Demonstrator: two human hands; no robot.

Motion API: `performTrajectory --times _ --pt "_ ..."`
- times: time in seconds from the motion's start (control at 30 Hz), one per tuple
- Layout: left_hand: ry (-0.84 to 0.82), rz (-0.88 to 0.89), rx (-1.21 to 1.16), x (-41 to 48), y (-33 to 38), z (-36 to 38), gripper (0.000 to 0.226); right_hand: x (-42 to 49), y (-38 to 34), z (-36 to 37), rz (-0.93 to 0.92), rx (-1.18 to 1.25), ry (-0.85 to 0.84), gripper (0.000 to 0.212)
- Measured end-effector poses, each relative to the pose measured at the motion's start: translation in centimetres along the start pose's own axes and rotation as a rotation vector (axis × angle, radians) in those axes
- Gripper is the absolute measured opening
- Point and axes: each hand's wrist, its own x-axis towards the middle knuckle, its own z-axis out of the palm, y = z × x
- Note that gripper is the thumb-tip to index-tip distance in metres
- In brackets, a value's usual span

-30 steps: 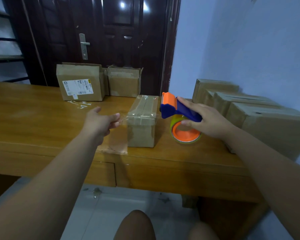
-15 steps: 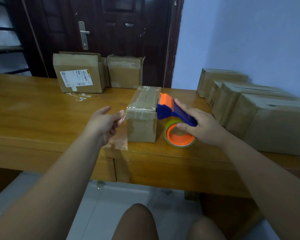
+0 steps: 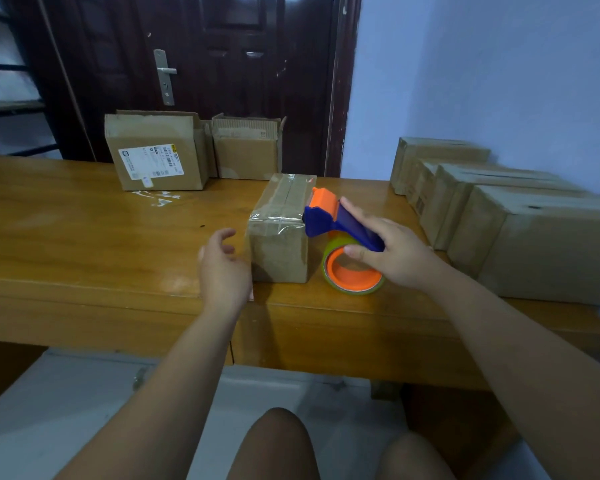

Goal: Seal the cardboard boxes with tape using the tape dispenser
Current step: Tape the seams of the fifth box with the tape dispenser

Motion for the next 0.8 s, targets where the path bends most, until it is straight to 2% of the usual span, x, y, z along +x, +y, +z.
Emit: performTrajectory --times 0.07,0.13,0.27,0.37,0.43,0.47,0.53,0.6,0.67,0.8 --pt "0.016 0.159 -0.084 -1.5 0.2 -0.2 0.064 -0.1 -0.1 0.1 0.003 0.005 0.004 0.067" --pt "-0.091 0.231 -0.199 -3.1 0.3 0.0 0.07 -0.1 -0.2 0.2 0.008 0.015 0.006 0.067" --pt "-0.154 0.184 -0.27 -3.3 0.4 0.1 0.069 0.1 0.0 0.3 0.03 0.028 0.008 0.069" --pt "-0.177 0.177 -0.199 -2.4 1.1 -0.8 0.069 0.1 0.0 0.3 0.038 0.036 0.006 0.069" --pt "-0.198 0.192 -0.041 -1.9 1.6 -1.5 0.076 0.2 -0.1 0.4 0.039 0.042 0.004 0.069" --pt "-0.181 0.245 0.127 -1.8 1.9 -1.6 0.081 0.2 -0.1 0.4 0.039 0.041 0.006 0.069" --pt "-0.091 0.474 0.527 -1.7 2.5 -1.3 0.085 0.3 -0.2 0.5 0.039 0.042 0.01 0.069" --pt "-0.042 0.732 0.799 -1.4 3.2 -0.3 0.077 0.2 -0.2 0.5 0.039 0.045 0.015 0.069" --pt "-0.098 0.843 0.938 -0.9 4.1 0.4 0.065 0.1 -0.3 0.4 0.035 0.041 0.018 0.069" --pt "-0.154 0.875 0.955 0.2 4.9 0.6 0.049 0.0 -0.1 0.9 0.043 0.028 0.037 0.07"
